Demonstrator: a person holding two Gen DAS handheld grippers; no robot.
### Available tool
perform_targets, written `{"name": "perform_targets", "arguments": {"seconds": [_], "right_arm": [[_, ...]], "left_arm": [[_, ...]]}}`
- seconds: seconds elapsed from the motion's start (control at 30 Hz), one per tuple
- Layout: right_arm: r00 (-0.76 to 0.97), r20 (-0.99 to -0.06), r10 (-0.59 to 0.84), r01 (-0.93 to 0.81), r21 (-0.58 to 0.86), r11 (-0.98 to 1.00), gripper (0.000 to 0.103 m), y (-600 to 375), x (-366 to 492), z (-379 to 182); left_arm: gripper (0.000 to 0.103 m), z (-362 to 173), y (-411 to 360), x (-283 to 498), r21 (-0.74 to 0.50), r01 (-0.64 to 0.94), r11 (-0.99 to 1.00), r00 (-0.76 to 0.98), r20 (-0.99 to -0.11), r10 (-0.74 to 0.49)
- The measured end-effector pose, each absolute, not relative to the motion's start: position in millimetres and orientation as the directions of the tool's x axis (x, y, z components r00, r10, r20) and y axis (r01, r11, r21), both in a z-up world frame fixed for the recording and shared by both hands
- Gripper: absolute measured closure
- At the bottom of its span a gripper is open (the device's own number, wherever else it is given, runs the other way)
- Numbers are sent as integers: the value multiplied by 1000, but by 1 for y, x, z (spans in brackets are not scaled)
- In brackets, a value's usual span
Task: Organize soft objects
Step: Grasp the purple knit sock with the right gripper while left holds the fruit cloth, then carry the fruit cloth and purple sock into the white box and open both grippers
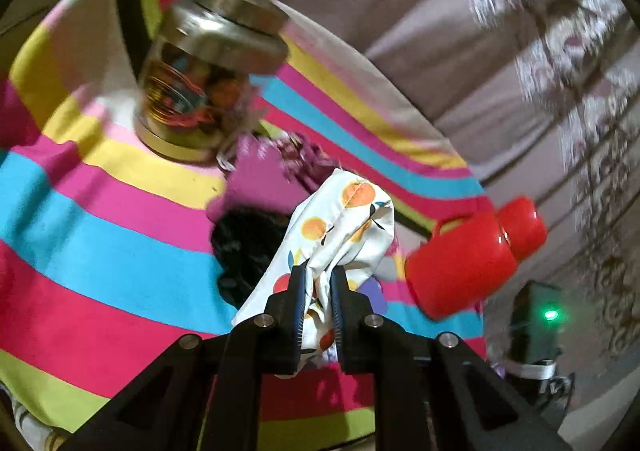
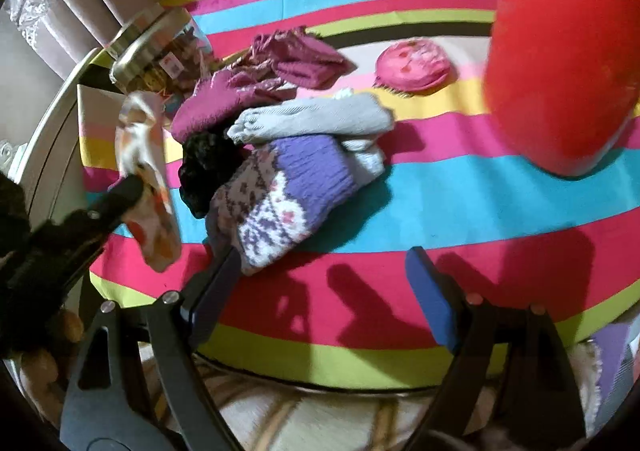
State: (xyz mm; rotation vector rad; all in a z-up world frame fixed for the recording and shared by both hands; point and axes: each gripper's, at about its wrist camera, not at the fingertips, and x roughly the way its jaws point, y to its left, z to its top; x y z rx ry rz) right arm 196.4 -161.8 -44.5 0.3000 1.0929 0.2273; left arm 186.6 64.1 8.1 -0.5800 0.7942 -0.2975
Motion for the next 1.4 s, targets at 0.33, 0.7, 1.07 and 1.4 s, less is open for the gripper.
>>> {"name": "perform_targets", "arguments": {"seconds": [0.33, 0.7, 1.07, 1.4], "right_arm": [[425, -839, 339, 77, 407, 910, 16, -150, 224, -65], [481, -801, 356, 5, 408, 913, 82, -144, 219, -58], [591, -735, 333, -44, 382, 923, 86, -181, 182, -25], [693, -684, 228, -37, 282, 959, 86, -207, 157, -2]], "left_arm": [[90, 6, 71, 183, -605, 18, 796, 694, -566, -446], [90, 4, 78, 181, -626, -11, 780, 717, -549, -430], [90, 4, 74, 181, -643, 0, 766, 716, -534, -449], [90, 7, 63, 180, -654, 36, 756, 717, -510, -475]]}}
